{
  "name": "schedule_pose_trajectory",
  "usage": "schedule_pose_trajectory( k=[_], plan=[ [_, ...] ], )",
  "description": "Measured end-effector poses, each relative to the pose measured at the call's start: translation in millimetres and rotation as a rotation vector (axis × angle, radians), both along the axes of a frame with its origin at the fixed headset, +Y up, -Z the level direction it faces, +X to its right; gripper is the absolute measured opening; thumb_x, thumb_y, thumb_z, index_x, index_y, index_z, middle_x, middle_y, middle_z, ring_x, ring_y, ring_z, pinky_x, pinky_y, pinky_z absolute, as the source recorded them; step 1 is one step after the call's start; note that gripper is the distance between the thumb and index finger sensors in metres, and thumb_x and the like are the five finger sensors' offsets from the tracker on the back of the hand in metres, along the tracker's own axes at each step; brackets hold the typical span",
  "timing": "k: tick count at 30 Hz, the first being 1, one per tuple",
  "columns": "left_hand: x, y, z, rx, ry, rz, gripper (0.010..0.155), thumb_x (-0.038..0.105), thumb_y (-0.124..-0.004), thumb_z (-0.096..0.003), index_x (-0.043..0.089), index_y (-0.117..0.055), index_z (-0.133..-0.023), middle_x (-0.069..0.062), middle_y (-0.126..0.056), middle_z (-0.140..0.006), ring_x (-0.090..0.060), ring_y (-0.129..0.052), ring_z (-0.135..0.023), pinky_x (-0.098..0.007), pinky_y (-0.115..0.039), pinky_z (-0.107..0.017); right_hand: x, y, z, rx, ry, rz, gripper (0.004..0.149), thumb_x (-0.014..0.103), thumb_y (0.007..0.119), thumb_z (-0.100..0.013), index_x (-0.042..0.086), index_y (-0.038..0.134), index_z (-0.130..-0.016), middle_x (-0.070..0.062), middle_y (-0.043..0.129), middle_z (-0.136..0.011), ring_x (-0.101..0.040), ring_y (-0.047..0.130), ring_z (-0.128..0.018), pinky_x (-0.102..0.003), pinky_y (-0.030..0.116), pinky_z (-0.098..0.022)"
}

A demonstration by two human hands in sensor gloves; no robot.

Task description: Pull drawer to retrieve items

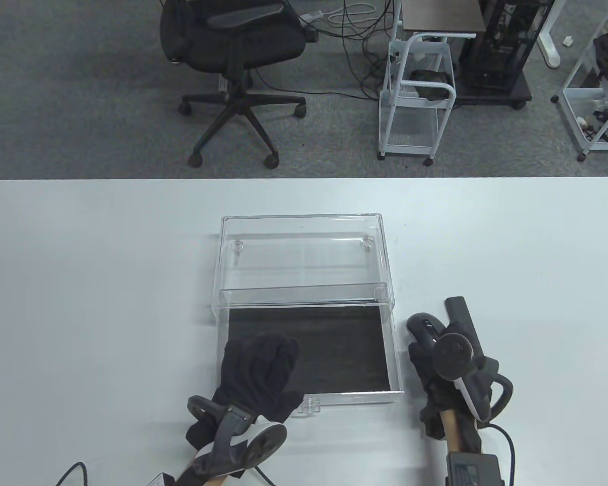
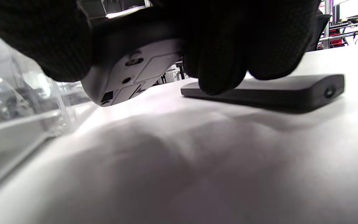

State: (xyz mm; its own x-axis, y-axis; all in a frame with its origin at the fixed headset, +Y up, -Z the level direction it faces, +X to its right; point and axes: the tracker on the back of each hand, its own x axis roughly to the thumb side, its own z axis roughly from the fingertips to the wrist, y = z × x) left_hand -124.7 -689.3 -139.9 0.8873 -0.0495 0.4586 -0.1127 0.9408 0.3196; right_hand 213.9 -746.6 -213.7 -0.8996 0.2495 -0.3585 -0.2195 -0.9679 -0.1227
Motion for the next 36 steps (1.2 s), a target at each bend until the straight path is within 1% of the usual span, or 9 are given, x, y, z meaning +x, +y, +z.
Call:
schedule_pose_trajectory(
  k=[11,13,17,19,20,24,27,32,36],
  plan=[
    [1.4,1.0,-0.1,-0.021,-0.004,-0.003,0.096,0.060,-0.075,-0.0470,0.021,-0.024,-0.118,-0.014,-0.046,-0.122,-0.039,-0.061,-0.110,-0.074,-0.046,-0.077,-15.7,-8.9,-4.7,-0.185,-0.011,0.143,0.094,0.066,0.083,-0.042,-0.002,0.064,-0.105,-0.026,0.081,-0.091,-0.038,0.094,-0.063,-0.053,0.085,-0.046],
    [1.1,0.9,-0.3,-0.022,-0.005,0.000,0.095,0.060,-0.075,-0.0471,0.021,-0.024,-0.118,-0.014,-0.046,-0.122,-0.039,-0.061,-0.110,-0.074,-0.046,-0.077,-17.6,-13.1,-5.6,-0.247,-0.007,0.168,0.093,0.067,0.081,-0.043,-0.001,0.065,-0.105,-0.025,0.081,-0.092,-0.038,0.093,-0.064,-0.051,0.085,-0.045],
    [0.4,-0.2,-1.5,-0.036,-0.004,0.001,0.095,0.060,-0.075,-0.0471,0.022,-0.024,-0.118,-0.014,-0.045,-0.122,-0.039,-0.061,-0.110,-0.074,-0.047,-0.077,-20.8,-12.6,-5.2,-0.286,-0.003,0.157,0.092,0.065,0.079,-0.045,-0.002,0.060,-0.107,-0.026,0.076,-0.094,-0.040,0.089,-0.066,-0.052,0.083,-0.047],
    [-0.3,-0.9,-3.5,-0.060,-0.003,-0.003,0.094,0.058,-0.075,-0.0482,0.021,-0.023,-0.118,-0.014,-0.043,-0.123,-0.040,-0.059,-0.111,-0.074,-0.047,-0.077,-22.3,-6.5,-2.9,-0.285,0.017,0.140,0.092,0.062,0.077,-0.047,-0.001,0.054,-0.110,-0.027,0.072,-0.100,-0.043,0.087,-0.072,-0.055,0.081,-0.051],
    [-0.7,-1.2,-4.3,-0.071,-0.003,-0.006,0.094,0.057,-0.075,-0.0485,0.022,-0.022,-0.118,-0.014,-0.042,-0.123,-0.040,-0.057,-0.112,-0.074,-0.047,-0.077,-23.5,-0.6,-0.7,-0.238,0.028,0.132,0.092,0.061,0.077,-0.048,-0.001,0.052,-0.112,-0.027,0.070,-0.102,-0.045,0.085,-0.075,-0.057,0.080,-0.053],
    [-3.4,-0.6,-7.7,-0.095,-0.009,0.008,0.092,0.054,-0.075,-0.0497,0.022,-0.022,-0.118,-0.014,-0.037,-0.125,-0.042,-0.052,-0.115,-0.074,-0.045,-0.077,-38.8,37.9,17.8,0.057,0.089,0.119,0.084,0.055,0.074,-0.051,0.003,0.054,-0.113,-0.026,0.067,-0.107,-0.049,0.081,-0.083,-0.062,0.075,-0.056],
    [-5.7,-0.8,-10.4,-0.109,-0.024,0.033,0.086,0.050,-0.073,-0.0515,0.023,-0.024,-0.118,-0.014,-0.035,-0.126,-0.042,-0.049,-0.116,-0.073,-0.046,-0.077,-56.7,58.4,33.7,0.189,0.199,0.144,0.082,0.055,0.073,-0.051,0.006,0.053,-0.114,-0.024,0.058,-0.114,-0.050,0.070,-0.096,-0.065,0.069,-0.063],
    [-9.2,-3.0,-13.8,-0.126,-0.057,0.065,0.086,0.053,-0.073,-0.0509,0.023,-0.026,-0.118,-0.014,-0.029,-0.126,-0.043,-0.040,-0.117,-0.073,-0.045,-0.078,-90.6,72.1,59.6,0.285,0.438,0.116,0.083,0.057,0.072,-0.051,0.012,0.049,-0.117,-0.021,0.049,-0.120,-0.049,0.057,-0.107,-0.070,0.060,-0.069],
    [-12.2,-2.6,-14.6,-0.106,-0.098,0.113,0.089,0.056,-0.072,-0.0498,0.023,-0.026,-0.118,-0.014,-0.027,-0.126,-0.044,-0.036,-0.118,-0.073,-0.044,-0.078,-110.3,66.4,68.3,0.278,0.603,0.124,0.090,0.061,0.070,-0.051,0.016,0.032,-0.119,-0.018,0.037,-0.124,-0.048,0.046,-0.112,-0.070,0.051,-0.074]
  ],
)
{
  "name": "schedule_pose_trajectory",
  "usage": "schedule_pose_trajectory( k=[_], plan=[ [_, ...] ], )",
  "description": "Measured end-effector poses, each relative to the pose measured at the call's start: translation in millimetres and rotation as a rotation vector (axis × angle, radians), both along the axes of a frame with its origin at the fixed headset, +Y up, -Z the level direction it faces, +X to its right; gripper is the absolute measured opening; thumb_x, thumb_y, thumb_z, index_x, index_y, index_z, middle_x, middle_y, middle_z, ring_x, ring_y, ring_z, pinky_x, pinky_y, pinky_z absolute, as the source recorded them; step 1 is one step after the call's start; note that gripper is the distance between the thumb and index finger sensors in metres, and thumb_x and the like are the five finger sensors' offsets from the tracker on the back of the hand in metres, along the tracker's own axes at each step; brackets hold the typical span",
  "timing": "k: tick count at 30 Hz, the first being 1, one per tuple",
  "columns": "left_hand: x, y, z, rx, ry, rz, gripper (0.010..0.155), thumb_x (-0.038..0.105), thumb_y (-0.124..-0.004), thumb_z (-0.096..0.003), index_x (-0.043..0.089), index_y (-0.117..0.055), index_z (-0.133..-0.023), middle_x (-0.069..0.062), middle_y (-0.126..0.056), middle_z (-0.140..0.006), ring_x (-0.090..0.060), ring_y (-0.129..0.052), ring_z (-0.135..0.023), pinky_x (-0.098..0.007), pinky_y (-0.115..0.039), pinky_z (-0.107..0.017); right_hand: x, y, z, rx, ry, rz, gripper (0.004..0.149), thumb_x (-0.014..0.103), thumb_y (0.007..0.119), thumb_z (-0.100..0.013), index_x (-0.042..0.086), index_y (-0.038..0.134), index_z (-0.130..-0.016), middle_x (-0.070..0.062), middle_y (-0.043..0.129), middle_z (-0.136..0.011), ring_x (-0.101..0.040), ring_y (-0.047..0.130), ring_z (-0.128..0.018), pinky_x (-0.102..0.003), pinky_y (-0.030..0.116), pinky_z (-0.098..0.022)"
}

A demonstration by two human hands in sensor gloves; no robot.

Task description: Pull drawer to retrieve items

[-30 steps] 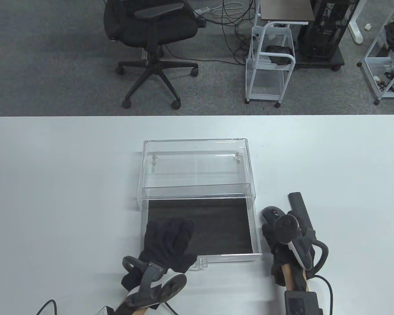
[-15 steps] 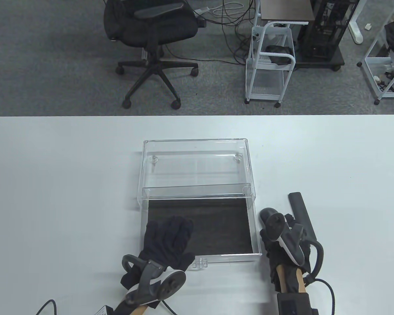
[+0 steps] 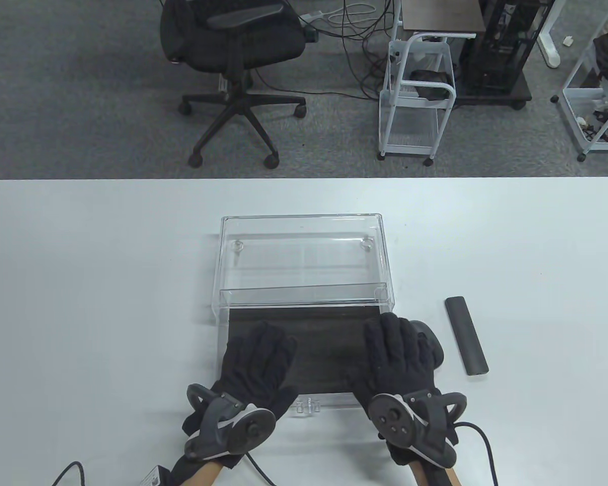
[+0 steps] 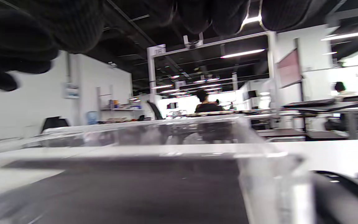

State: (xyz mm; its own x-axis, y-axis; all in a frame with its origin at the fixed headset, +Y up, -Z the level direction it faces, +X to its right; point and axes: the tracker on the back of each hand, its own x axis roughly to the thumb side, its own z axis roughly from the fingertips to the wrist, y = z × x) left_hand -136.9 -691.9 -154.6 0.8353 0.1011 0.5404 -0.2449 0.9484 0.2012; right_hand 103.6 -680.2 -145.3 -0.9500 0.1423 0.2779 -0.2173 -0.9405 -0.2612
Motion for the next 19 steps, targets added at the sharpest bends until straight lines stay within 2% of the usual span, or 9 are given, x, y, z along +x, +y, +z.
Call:
schedule_pose_trajectory(
  k=[5,19],
  plan=[
    [-1.3,-0.1,-0.4,-0.013,-0.036,0.013,0.089,0.055,-0.073,-0.0500,0.023,-0.025,-0.118,-0.015,-0.025,-0.126,-0.044,-0.032,-0.118,-0.073,-0.042,-0.078,-7.8,-14.2,-2.3,-0.051,0.093,-0.038,0.093,0.061,0.068,-0.051,0.014,0.025,-0.118,-0.023,0.030,-0.122,-0.050,0.042,-0.112,-0.068,0.046,-0.076],
    [-0.8,-0.7,0.0,-0.013,-0.045,0.020,0.090,0.058,-0.072,-0.0489,0.023,-0.026,-0.118,-0.014,-0.029,-0.126,-0.044,-0.035,-0.118,-0.073,-0.044,-0.078,-16.3,-28.3,-4.3,-0.086,0.119,-0.024,0.091,0.060,0.068,-0.051,0.014,0.027,-0.118,-0.021,0.033,-0.123,-0.048,0.044,-0.111,-0.069,0.048,-0.074]
  ],
)
